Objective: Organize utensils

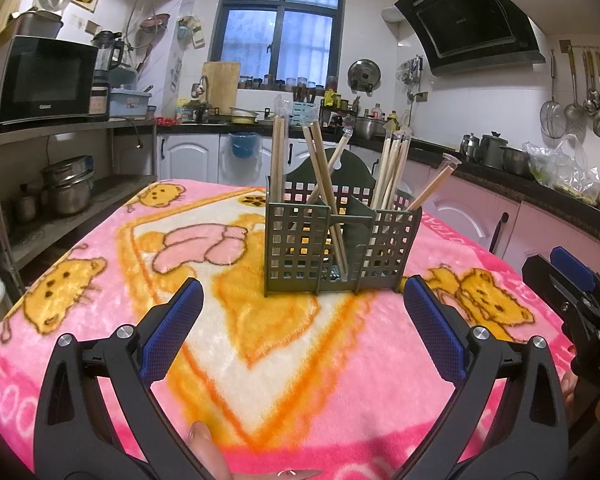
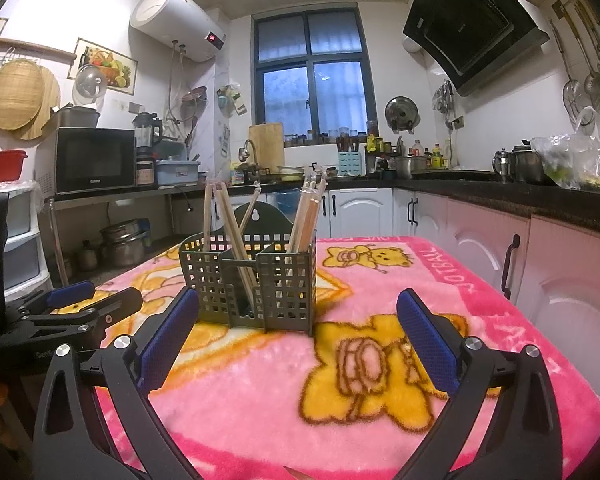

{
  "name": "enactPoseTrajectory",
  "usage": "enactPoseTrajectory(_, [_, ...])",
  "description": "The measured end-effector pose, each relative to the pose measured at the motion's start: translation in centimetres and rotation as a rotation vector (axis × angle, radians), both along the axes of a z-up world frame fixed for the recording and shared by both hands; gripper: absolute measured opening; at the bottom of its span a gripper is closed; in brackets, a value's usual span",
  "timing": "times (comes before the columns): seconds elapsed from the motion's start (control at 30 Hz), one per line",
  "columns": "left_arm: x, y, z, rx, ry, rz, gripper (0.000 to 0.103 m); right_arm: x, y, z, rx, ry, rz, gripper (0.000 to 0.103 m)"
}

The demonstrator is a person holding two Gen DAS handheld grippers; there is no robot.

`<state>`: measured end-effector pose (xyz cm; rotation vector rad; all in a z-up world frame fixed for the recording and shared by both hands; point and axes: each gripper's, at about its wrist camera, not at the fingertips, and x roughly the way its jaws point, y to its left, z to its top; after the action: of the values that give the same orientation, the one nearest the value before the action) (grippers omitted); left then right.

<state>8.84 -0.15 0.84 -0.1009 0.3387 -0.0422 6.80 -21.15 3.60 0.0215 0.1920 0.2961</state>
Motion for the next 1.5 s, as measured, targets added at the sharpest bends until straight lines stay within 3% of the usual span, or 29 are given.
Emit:
enactPoseTrajectory(0.93, [0.0,0.2,-0.1,-0.014,0.001,-0.025,0.092,0.1,0.0,0.0,0.0,0.003,0.0,0.097])
enactPoseTrajectory(1.3, [0.6,0.5,-0.4,0.005,0.053,0.019,0.092,0.1,-0.1,-0.5,-0.006,0.028,-0.003,0.097])
enactPoseTrajectory(1.4, [1.0,1.1,0.0,-0.025,0.092,0.013,0.092,0.9,-0.8,-0.4,0.007,0.077,-0.008,0.097])
enactPoseTrajectory(1.5, [3.0,3.6,0.7,-0.036,0.194,0.031,0.092,4.2,-2.6,-0.2,-0.049,0.2,-0.095,0.097])
